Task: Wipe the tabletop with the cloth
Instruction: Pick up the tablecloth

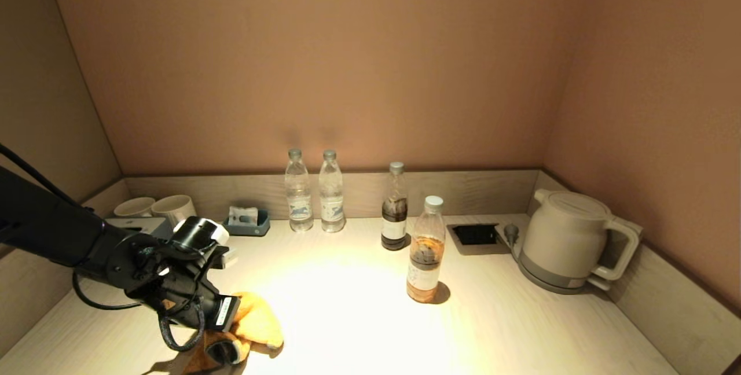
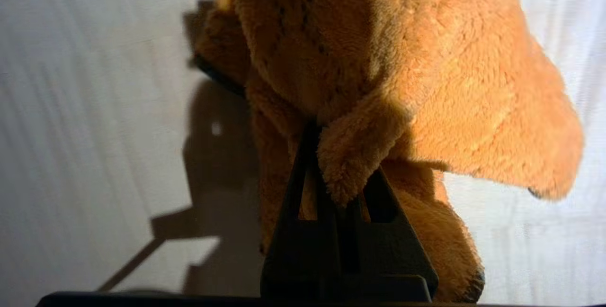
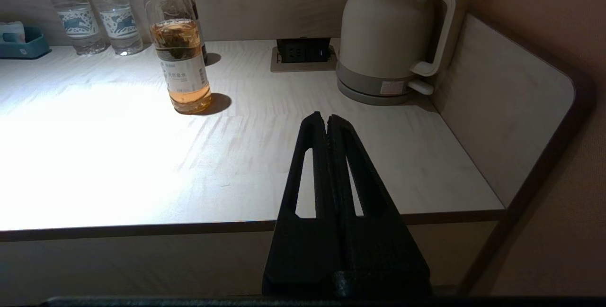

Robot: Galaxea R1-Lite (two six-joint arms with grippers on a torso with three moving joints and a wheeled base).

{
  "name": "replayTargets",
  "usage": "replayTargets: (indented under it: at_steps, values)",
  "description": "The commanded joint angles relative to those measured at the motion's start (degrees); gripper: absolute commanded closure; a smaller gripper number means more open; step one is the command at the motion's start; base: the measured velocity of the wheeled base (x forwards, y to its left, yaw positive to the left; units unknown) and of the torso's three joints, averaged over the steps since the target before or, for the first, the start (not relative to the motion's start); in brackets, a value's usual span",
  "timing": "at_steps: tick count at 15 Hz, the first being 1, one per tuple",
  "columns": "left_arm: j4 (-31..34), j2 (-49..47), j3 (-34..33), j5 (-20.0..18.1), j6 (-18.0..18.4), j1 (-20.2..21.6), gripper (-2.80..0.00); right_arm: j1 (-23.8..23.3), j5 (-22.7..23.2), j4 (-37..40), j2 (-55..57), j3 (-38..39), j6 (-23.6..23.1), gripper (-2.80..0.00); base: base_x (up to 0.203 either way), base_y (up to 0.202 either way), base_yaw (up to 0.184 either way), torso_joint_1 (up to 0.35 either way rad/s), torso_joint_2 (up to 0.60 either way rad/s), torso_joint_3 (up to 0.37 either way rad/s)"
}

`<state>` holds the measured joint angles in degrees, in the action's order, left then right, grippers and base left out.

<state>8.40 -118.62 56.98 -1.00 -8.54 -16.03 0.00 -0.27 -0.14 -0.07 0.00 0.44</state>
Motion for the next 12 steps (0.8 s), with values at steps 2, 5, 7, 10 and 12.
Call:
replayTargets:
  at_steps: [2,5,7,10,12]
  values:
    - [-0.3,3.4,-1.1,5.3,-1.0,0.2,0.00,0.0,0.0,0.0,0.1,0.0,0.0,0.00,0.000,0.000,0.000,0.000,0.00,0.000]
    - [-0.5,6.6,-0.2,7.3,-3.7,1.5,0.00,0.0,0.0,0.0,0.1,0.0,0.0,0.00,0.000,0.000,0.000,0.000,0.00,0.000]
    - [-0.3,8.1,0.3,7.4,-4.5,2.3,0.00,0.0,0.0,0.0,0.1,0.0,0.0,0.00,0.000,0.000,0.000,0.000,0.00,0.000]
    - [-0.1,15.8,0.9,9.0,-5.5,7.0,0.00,0.0,0.0,0.0,0.1,0.0,0.0,0.00,0.000,0.000,0.000,0.000,0.00,0.000]
    - [-0.3,15.6,1.4,11.2,-5.8,8.9,0.00,0.0,0.0,0.0,0.1,0.0,0.0,0.00,0.000,0.000,0.000,0.000,0.00,0.000]
